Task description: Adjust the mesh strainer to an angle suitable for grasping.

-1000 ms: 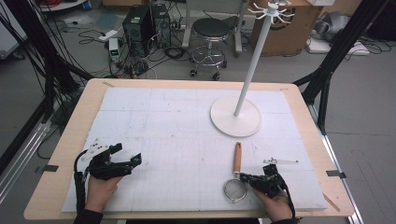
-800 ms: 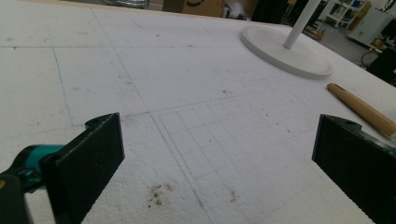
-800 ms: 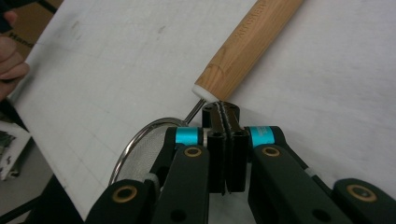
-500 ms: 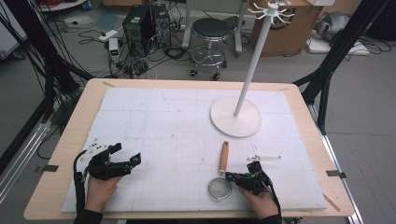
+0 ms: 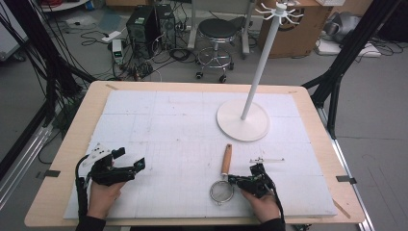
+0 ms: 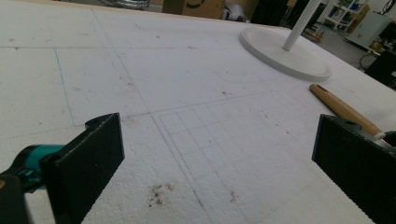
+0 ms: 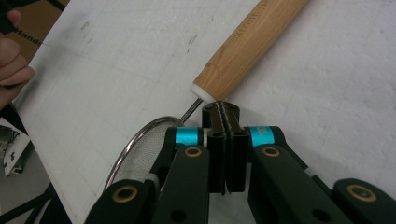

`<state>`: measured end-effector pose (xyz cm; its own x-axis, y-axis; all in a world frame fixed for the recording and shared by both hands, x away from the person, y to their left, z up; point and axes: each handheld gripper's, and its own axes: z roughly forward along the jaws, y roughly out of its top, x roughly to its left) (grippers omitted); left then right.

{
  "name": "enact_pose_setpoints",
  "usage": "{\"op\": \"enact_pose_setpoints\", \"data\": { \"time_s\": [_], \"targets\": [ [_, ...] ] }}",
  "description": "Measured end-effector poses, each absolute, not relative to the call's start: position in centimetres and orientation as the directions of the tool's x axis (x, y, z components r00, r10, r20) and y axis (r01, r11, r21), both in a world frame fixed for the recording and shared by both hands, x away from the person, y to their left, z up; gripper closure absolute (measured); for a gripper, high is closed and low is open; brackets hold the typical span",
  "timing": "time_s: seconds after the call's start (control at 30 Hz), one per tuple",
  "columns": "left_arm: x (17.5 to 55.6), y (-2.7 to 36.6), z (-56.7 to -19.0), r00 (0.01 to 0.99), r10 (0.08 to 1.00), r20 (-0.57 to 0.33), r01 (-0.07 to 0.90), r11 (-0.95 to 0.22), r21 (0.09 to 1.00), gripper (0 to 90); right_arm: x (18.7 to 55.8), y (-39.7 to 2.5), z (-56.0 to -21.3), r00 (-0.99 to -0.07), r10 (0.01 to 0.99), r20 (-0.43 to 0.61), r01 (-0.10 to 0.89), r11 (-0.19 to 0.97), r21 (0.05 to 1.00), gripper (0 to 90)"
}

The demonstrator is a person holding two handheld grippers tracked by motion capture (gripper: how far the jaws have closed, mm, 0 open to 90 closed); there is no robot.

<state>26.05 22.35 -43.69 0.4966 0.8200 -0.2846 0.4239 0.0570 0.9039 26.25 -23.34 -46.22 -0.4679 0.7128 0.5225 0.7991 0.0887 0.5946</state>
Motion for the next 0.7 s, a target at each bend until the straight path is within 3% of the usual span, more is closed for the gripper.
{"op": "enact_pose_setpoints", "data": {
  "time_s": [0.7],
  "targets": [
    [26.1, 22.6, -43.7, 0.494, 0.822, -0.284, 0.422, 0.059, 0.905, 2.9, 32.1, -22.7, -45.9, -0.413, 0.757, 0.506, 0.812, 0.055, 0.580, 90.0]
  ]
}}
